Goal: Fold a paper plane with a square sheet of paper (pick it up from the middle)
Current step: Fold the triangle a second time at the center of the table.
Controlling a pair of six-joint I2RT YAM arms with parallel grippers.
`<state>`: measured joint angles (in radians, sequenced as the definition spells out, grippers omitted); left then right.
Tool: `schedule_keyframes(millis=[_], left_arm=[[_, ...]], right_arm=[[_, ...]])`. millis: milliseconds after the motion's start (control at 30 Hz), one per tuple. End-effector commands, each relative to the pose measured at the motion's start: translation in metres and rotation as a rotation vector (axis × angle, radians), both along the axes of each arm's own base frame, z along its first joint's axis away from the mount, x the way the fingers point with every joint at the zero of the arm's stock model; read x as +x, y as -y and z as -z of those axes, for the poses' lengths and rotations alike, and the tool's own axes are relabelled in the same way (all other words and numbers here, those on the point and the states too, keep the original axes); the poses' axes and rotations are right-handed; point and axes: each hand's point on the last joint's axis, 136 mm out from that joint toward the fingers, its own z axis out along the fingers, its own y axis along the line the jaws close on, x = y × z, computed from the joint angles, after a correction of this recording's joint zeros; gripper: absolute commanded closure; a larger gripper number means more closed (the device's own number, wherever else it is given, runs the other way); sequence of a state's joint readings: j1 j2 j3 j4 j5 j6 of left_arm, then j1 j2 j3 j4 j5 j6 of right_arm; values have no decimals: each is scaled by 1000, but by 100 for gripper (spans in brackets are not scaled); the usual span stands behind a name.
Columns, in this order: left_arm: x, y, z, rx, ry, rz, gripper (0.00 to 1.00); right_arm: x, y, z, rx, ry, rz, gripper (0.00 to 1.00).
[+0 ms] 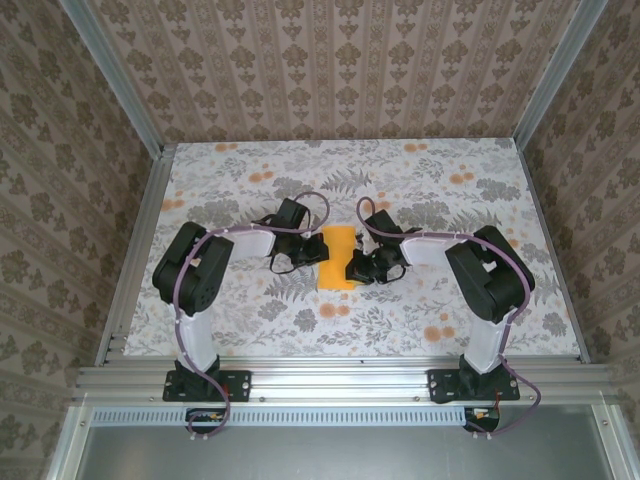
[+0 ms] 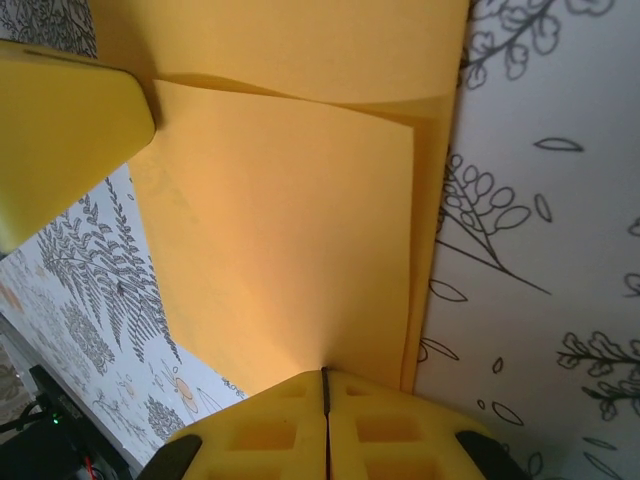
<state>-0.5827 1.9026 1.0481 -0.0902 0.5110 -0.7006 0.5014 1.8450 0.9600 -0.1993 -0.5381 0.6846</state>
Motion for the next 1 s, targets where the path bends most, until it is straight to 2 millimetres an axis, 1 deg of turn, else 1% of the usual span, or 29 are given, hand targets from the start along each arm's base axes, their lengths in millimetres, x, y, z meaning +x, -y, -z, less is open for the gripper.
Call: schedule_keyframes(millis=[0, 100, 267, 367, 433, 600, 700, 767, 967], left_arm=[[-10, 9, -28, -88, 26, 19, 91], [-21, 15, -26, -114, -1, 18, 91], [-39, 24, -9, -79, -38, 49, 93], [-44, 27, 2, -54, -59, 54, 94], [-45, 24, 10, -17, -71, 50, 94], [-47, 7, 32, 102, -96, 33, 95], [-45, -2, 42, 146, -106, 6, 96], [-39, -8, 46, 164, -109, -27, 96], [-20, -20, 47, 199, -115, -119, 95]], right_arm=[[-20, 15, 27, -80, -90, 19, 92], [-19, 14, 28, -85, -95, 21, 92], [-18, 13, 29, -86, -97, 23, 93], [-19, 14, 30, -89, -103, 21, 93], [-21, 15, 31, -95, -105, 20, 92], [-23, 18, 33, -106, -111, 19, 93], [-27, 21, 38, -128, -120, 10, 93], [-32, 25, 42, -146, -132, -1, 93], [-53, 38, 57, -208, -181, -27, 93]])
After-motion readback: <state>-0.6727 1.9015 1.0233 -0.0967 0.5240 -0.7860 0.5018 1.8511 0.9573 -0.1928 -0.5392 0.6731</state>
